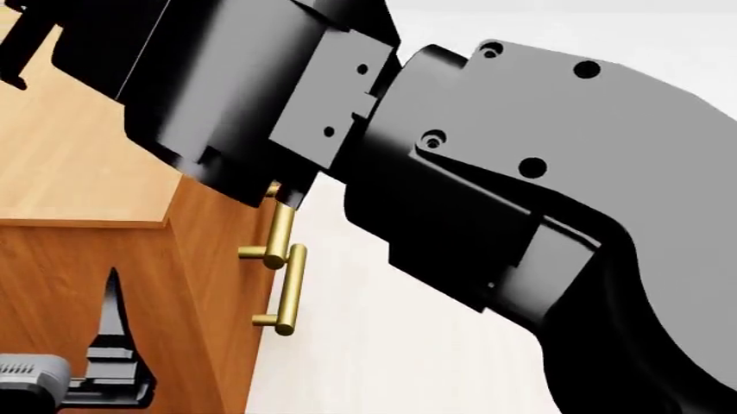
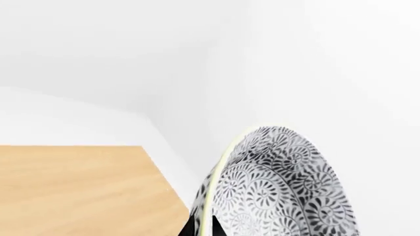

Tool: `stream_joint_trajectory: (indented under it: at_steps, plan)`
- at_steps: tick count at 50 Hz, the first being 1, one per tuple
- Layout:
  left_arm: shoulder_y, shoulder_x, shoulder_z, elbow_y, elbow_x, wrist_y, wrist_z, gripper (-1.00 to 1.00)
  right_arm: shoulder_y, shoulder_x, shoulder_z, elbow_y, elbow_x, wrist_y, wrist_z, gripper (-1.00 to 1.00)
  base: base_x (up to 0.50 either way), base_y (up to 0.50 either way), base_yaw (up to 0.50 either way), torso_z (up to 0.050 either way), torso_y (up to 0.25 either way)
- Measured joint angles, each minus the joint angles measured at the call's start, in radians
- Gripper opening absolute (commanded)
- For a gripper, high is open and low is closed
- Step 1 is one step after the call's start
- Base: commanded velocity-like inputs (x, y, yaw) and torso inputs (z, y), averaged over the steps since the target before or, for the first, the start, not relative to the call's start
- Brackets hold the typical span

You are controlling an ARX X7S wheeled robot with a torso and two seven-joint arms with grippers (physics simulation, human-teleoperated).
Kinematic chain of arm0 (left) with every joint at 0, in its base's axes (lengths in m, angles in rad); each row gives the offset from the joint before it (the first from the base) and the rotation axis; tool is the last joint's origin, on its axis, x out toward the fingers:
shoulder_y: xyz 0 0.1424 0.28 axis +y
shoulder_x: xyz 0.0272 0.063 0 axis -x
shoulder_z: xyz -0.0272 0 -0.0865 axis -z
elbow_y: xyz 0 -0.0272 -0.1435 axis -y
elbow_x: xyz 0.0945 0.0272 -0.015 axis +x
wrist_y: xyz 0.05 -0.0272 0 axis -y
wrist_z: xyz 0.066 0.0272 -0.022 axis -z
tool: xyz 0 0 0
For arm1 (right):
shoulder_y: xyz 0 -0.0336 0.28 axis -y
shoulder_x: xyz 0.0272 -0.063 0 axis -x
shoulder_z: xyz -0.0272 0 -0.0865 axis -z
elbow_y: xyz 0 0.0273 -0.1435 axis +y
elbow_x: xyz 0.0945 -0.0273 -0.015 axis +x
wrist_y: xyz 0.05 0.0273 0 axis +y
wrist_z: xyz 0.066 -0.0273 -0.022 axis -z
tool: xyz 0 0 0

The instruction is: Close the top drawer of the cabinet and put the bowl on top of it.

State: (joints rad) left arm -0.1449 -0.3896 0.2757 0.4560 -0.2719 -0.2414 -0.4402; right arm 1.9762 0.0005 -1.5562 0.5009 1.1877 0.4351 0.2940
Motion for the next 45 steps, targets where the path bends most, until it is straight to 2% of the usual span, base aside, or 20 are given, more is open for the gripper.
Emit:
stream_joint_trajectory:
  at_steps: [18, 45]
  plan:
    - [0.021, 0.013, -0.003, -0.085, 0.003, 0.104, 0.021, 1.00, -0.114, 0.000, -0.003, -0.087, -0.085, -0.004, -0.022, -1.00, 0.00, 0.00, 0.00, 0.000, 0.000]
    - [0.020, 0.019, 0.006, -0.121, -0.001, 0.136, 0.026, 1.00, -0.240, 0.000, 0.007, -0.105, -0.200, -0.010, -0.068, -1.00, 0.00, 0.00, 0.00, 0.000, 0.001]
